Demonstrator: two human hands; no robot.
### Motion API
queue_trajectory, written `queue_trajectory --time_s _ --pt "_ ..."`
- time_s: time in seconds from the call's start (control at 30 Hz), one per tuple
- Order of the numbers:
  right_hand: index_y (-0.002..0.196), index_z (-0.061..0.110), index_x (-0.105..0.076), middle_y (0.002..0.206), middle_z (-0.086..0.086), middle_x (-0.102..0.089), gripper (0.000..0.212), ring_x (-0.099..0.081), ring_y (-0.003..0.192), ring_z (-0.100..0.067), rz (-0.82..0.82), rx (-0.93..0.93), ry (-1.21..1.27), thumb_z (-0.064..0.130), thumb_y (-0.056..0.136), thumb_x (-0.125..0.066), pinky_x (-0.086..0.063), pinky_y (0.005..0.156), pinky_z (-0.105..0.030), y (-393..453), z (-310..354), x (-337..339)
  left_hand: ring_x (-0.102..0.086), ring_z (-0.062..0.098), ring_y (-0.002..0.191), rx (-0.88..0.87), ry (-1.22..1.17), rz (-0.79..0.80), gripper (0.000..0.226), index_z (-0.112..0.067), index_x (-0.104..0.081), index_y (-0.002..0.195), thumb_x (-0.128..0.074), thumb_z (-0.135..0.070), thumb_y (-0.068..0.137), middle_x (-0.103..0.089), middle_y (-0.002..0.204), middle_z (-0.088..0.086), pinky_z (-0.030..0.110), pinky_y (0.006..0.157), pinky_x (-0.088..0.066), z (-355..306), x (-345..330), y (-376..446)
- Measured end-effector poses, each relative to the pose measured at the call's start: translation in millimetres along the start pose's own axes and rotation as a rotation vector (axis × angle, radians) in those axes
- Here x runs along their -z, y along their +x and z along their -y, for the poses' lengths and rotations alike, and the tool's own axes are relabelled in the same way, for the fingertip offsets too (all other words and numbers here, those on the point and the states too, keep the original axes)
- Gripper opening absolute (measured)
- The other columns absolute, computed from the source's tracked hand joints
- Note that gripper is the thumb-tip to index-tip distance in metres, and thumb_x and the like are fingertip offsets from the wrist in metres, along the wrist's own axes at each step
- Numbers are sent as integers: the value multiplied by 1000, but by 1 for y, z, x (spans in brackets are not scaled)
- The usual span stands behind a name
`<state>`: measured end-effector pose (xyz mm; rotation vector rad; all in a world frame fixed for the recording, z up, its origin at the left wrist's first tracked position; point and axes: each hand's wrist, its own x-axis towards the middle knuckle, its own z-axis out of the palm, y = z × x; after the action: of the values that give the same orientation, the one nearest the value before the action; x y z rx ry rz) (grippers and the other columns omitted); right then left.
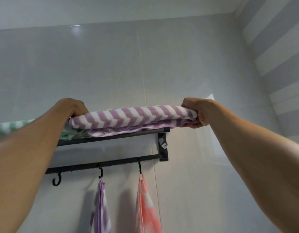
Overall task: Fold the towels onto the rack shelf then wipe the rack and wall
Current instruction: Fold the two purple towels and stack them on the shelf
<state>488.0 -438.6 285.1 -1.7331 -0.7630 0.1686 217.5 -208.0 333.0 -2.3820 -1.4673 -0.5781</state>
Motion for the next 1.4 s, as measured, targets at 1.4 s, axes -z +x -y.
queue_trajectory --time_s 1.4 --pt "105 14 -75 106 -10 -73 27 -65 85 -28 -506 926 -456 22 90 -54 -57 74 -40 -71 15 -119 -66 30 92 -134 -693 -880 31 -14 -71 88 -55 -38 99 -73 95 9 40 93 -52 8 -34 -76"
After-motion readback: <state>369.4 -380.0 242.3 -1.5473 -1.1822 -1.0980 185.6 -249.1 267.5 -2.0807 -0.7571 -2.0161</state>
